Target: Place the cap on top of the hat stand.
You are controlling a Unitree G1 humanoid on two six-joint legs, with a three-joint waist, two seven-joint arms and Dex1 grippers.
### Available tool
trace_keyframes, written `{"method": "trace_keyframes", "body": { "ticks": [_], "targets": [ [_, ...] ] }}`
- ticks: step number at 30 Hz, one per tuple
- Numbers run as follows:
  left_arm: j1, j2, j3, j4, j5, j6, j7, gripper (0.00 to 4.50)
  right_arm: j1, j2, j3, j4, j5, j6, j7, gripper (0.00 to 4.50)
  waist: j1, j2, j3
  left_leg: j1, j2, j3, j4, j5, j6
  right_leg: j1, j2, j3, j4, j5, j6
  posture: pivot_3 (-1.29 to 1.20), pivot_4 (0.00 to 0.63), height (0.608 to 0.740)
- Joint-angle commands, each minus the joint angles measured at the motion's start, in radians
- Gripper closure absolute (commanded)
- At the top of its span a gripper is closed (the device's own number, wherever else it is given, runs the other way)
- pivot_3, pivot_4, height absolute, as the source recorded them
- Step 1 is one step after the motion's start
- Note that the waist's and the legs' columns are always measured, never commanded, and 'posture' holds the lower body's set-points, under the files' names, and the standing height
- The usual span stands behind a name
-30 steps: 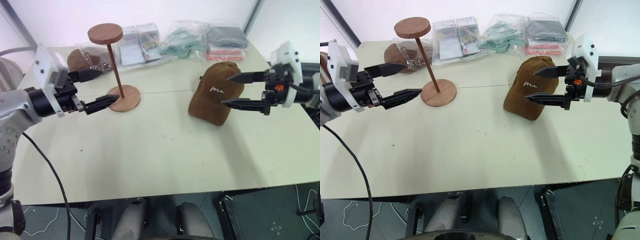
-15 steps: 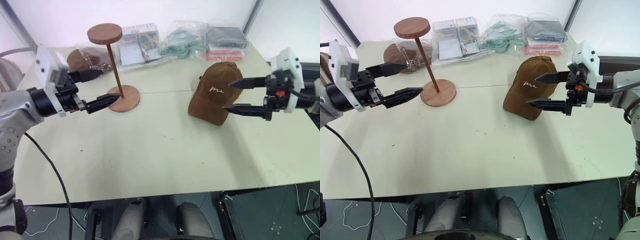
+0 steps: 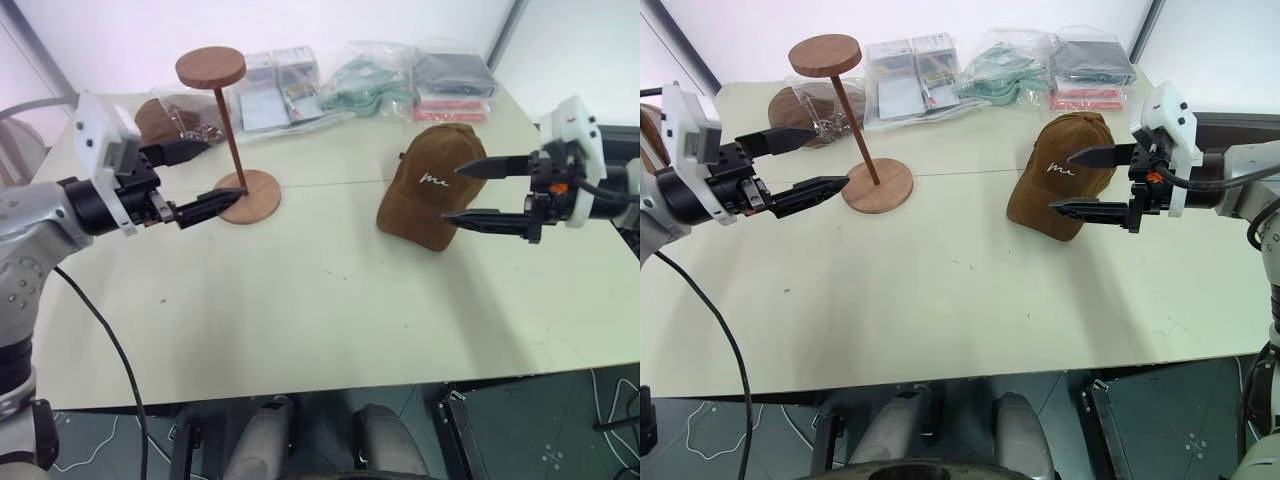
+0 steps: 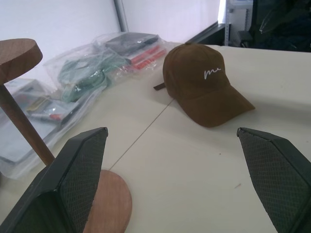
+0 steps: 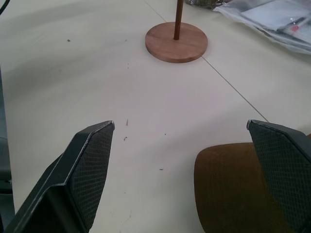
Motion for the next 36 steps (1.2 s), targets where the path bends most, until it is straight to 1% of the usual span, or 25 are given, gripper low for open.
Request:
{"method": "trace_keyframes", "body": {
  "ticks": [1,4,6,9,14,16,17,20,22,25,29,31,36],
  "targets": [
    [-0.007,0.000,0.018,-0.027,-0.004,-0.006,0.009,0.00,-0.031,0.000,-0.018,-0.020,-0.009,-0.030,-0.021,0.02,0.000,0.000,0.000,0.000,0.000,0.000,0.000,0.000,0.000,0.000,0.000,0.000,0.000,0.000,0.000,0.00,0.150,0.740],
    [-0.015,-0.006,0.006,-0.026,0.000,-0.008,0.015,0.00,-0.039,0.044,-0.015,-0.028,-0.043,-0.078,-0.091,0.02,0.000,0.000,0.000,0.000,0.000,0.000,0.000,0.000,0.000,0.000,0.000,0.000,0.000,0.000,0.000,0.00,0.150,0.740],
    [-0.024,-0.013,-0.009,-0.023,0.009,-0.013,0.018,0.00,-0.029,0.106,-0.009,-0.061,-0.076,-0.094,-0.190,0.02,-0.002,0.000,0.000,0.000,0.000,0.000,0.000,0.000,0.000,0.000,0.000,0.000,0.000,0.000,0.000,0.00,0.150,0.740],
    [-0.042,-0.026,-0.024,-0.016,0.017,-0.020,0.023,0.00,0.039,0.192,0.008,-0.159,-0.160,-0.142,-0.342,0.02,0.000,0.000,0.000,0.000,0.000,0.000,0.000,0.000,0.000,0.000,0.000,0.000,0.001,0.000,0.000,0.00,0.150,0.740],
    [-0.068,-0.054,-0.058,-0.004,0.033,-0.030,0.027,0.00,0.202,0.322,0.068,-0.305,-0.403,-0.291,-0.612,0.02,0.004,-0.001,-0.001,-0.004,0.000,-0.001,0.003,0.000,-0.001,-0.004,0.000,0.000,0.003,0.000,0.000,0.00,0.150,0.740],
    [-0.076,-0.069,-0.073,-0.001,0.040,-0.031,0.027,0.00,0.306,0.382,0.111,-0.371,-0.537,-0.372,-0.742,0.02,0.004,-0.001,-0.001,-0.009,0.000,-0.001,0.006,0.002,-0.004,-0.009,0.001,-0.001,0.005,0.000,0.001,0.00,0.150,0.740],
    [-0.080,-0.075,-0.080,0.002,0.043,-0.032,0.026,0.00,0.355,0.410,0.128,-0.398,-0.581,-0.397,-0.787,0.02,0.004,-0.001,-0.001,-0.009,0.000,-0.001,0.007,0.003,-0.005,-0.008,0.001,-0.001,0.006,0.000,0.001,0.00,0.150,0.740],
    [-0.099,-0.093,-0.102,0.012,0.053,-0.033,0.025,0.00,0.493,0.462,0.179,-0.445,-0.781,-0.519,-0.938,0.02,0.002,-0.001,-0.001,-0.009,0.000,-0.001,0.009,0.003,-0.006,-0.008,0.002,0.000,0.007,0.000,0.001,0.00,0.150,0.740],
    [-0.111,-0.102,-0.112,0.017,0.059,-0.033,0.022,0.00,0.556,0.480,0.193,-0.450,-0.867,-0.575,-0.994,0.02,0.003,-0.001,-0.001,-0.009,0.000,-0.001,0.010,0.003,-0.006,-0.008,0.002,-0.001,0.008,0.000,0.001,0.00,0.150,0.740],
    [-0.135,-0.117,-0.136,0.032,0.073,-0.037,0.020,0.00,0.631,0.501,0.190,-0.411,-0.962,-0.609,-1.064,0.02,0.002,-0.001,-0.001,-0.009,0.000,-0.001,0.012,0.003,-0.005,-0.007,0.003,-0.001,0.008,0.001,0.002,0.00,0.150,0.740],
    [-0.165,-0.137,-0.160,0.050,0.096,-0.042,0.017,0.00,0.675,0.517,0.222,-0.330,-1.086,-0.655,-1.137,0.02,0.002,-0.001,-0.001,-0.008,0.000,-0.001,0.012,0.003,-0.005,-0.006,0.003,-0.001,0.008,0.001,0.002,0.00,0.150,0.740],
    [-0.182,-0.147,-0.170,0.056,0.105,-0.044,0.020,0.00,0.677,0.523,0.244,-0.280,-1.128,-0.670,-1.150,0.02,0.001,-0.002,-0.001,-0.008,0.000,-0.001,0.013,0.003,-0.006,-0.006,0.003,-0.001,0.008,0.001,0.002,0.00,0.150,0.740],
    [-0.197,-0.166,-0.180,0.043,0.114,-0.034,0.034,0.00,0.640,0.555,0.273,-0.181,-1.174,-0.687,-1.164,0.02,0.000,-0.001,-0.001,-0.008,0.000,-0.001,0.013,0.003,-0.005,-0.006,0.003,-0.001,0.009,0.001,0.002,0.00,0.150,0.740]
  ]
}}
